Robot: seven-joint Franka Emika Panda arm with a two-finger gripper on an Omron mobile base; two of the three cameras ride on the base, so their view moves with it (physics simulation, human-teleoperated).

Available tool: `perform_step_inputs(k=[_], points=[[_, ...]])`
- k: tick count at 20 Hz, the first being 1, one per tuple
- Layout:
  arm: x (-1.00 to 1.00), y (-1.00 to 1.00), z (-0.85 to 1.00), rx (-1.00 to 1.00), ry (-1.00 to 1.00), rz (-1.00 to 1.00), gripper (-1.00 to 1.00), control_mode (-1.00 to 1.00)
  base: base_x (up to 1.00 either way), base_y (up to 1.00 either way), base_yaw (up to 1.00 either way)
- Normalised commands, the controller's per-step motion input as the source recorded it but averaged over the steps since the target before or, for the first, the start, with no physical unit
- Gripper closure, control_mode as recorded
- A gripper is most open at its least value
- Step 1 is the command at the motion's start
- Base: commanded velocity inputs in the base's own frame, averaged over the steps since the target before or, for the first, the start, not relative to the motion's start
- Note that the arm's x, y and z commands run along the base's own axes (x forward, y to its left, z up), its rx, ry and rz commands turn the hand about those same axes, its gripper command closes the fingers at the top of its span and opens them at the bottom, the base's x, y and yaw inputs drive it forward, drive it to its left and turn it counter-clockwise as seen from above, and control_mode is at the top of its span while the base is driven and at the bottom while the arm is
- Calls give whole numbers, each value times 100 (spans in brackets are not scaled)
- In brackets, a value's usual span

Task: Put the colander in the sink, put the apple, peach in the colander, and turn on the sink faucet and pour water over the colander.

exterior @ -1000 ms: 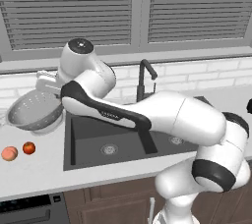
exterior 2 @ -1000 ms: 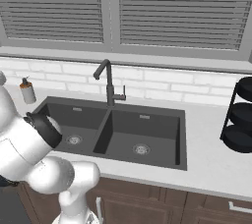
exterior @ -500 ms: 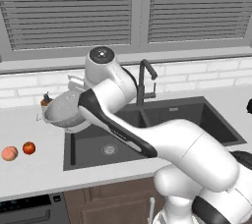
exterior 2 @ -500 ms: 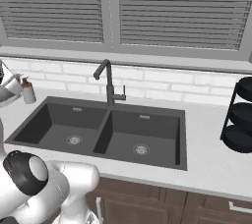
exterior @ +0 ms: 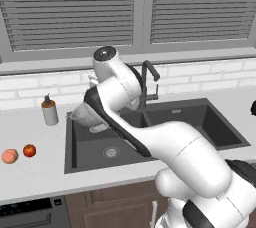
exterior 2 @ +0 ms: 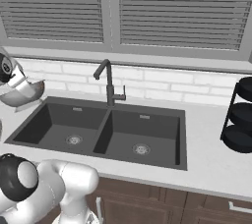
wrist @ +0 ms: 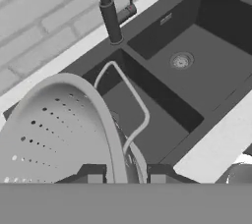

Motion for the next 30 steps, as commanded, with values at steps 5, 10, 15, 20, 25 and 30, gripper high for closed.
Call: perform_step_inputs(k=[5, 10, 15, 20, 25, 30], points=[[59, -37, -5, -2, 27, -3, 100, -100, 0, 0, 0], [45, 0, -45, 0, 4, 0, 100, -100, 0, 0, 0], [36, 0, -69, 0, 0, 0, 100, -100, 0, 0, 0], [18, 0, -77, 0, 0, 0, 100, -100, 0, 0, 0], [15, 0, -66, 0, -1, 0, 100, -100, 0, 0, 0], [13, 0, -51, 0, 0, 0, 100, -100, 0, 0, 0]])
